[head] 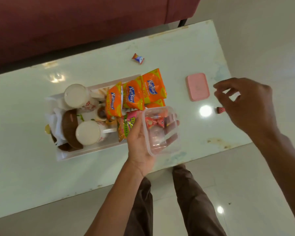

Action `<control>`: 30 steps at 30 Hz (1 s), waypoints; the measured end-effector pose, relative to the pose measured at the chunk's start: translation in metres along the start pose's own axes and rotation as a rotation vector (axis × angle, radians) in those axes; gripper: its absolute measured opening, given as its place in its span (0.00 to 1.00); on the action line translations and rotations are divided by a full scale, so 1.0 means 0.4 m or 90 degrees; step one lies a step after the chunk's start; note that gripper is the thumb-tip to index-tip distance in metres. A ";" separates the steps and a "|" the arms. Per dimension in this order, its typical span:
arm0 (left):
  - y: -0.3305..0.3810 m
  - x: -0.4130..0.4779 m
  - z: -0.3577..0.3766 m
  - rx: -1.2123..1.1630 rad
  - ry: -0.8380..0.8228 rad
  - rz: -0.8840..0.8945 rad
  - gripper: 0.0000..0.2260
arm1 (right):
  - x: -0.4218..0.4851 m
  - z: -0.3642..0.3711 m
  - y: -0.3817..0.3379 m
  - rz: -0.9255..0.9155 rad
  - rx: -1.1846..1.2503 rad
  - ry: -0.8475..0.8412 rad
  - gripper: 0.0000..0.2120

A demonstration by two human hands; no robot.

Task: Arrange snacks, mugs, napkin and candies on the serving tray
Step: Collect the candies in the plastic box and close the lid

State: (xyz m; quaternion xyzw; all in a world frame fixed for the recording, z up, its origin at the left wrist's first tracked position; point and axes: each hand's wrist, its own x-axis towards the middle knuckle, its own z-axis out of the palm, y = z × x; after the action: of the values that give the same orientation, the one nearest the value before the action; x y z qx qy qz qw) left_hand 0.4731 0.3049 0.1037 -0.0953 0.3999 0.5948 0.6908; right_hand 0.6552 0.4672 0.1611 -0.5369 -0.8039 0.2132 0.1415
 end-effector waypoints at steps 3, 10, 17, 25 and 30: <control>-0.020 -0.001 0.004 -0.001 0.005 0.005 0.32 | 0.021 0.011 0.170 0.080 -0.089 -0.061 0.10; -0.100 0.016 0.035 -0.020 0.028 -0.001 0.32 | 0.026 0.105 0.382 0.044 -0.105 -0.302 0.26; -0.145 0.042 0.076 -0.051 0.054 0.021 0.35 | 0.004 0.173 0.454 -0.051 -0.041 -0.215 0.18; -0.156 0.078 0.111 -0.038 0.097 0.052 0.34 | -0.002 0.158 0.393 0.036 0.066 -0.180 0.10; -0.150 0.088 0.100 -0.005 0.134 0.058 0.31 | -0.027 0.025 0.143 -0.089 0.208 -0.063 0.18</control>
State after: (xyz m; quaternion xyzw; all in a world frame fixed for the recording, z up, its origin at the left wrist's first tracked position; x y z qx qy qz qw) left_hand 0.5437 0.3390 0.0859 -0.1418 0.4718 0.6139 0.6168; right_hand 0.7007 0.4742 0.1242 -0.4383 -0.7999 0.3571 0.2013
